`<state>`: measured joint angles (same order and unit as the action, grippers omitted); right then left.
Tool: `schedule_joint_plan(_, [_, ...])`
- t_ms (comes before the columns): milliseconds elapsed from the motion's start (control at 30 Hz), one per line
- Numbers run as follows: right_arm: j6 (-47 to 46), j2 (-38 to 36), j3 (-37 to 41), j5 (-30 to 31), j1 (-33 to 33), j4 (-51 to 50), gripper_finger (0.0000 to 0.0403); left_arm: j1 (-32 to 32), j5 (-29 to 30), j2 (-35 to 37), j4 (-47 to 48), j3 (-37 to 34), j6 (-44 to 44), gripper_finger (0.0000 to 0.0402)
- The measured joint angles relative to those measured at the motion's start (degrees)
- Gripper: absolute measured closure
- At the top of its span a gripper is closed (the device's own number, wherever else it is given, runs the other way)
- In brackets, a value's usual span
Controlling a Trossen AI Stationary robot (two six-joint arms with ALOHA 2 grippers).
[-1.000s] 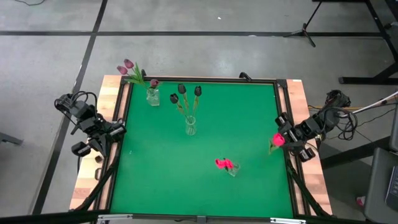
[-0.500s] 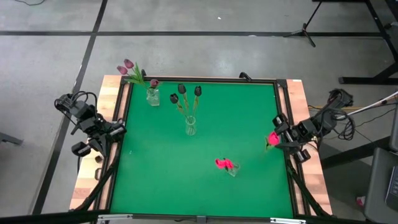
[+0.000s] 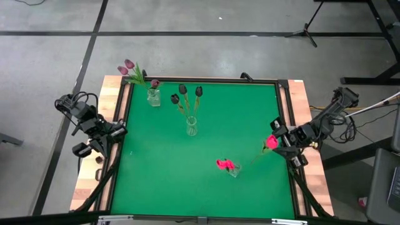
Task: Sort flowers into vase by color
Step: Put the pink tulip into the bottom transparent vase
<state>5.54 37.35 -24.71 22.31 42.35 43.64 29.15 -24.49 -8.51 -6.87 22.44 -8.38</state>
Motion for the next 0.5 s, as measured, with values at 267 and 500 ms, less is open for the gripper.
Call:
schedule_joint_plan(267, [0.84, 1.92, -0.02, -0.12, 0.00, 3.33, 0.0217, 0.00, 0.00, 0.00, 0.61, 0.00, 0.00, 0.0401])
schedule_joint_plan(500, [2.51, 4.55, -0.89, 0.17, 0.00, 6.25, 0.0217, 0.01, -0.01, 0.00, 0.87, 0.00, 0.02, 0.0401])
